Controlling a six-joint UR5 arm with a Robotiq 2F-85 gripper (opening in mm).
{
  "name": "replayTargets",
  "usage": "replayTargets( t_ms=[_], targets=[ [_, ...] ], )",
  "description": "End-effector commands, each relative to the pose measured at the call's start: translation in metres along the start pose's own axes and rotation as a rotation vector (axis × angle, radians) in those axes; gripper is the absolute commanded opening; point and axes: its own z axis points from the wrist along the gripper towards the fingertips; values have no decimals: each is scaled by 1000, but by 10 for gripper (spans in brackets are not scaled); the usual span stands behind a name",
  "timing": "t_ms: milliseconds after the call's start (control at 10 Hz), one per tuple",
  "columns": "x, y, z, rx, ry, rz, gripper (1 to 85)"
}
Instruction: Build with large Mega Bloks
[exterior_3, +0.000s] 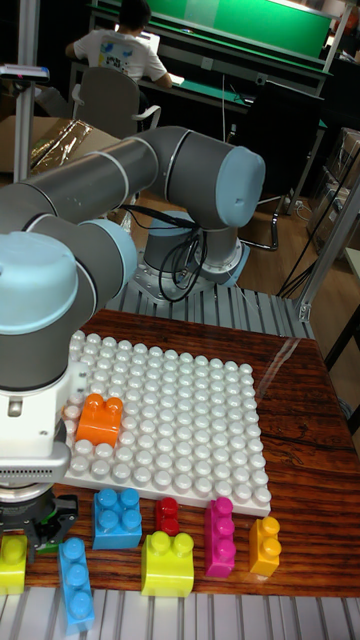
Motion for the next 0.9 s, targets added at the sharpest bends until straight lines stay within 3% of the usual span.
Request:
replayTargets(
  t_ms=[0, 800],
  targets=[
    [2, 2, 6, -13, -13, 2, 413],
    [9, 2, 16, -13, -14, -4, 420]
  ],
)
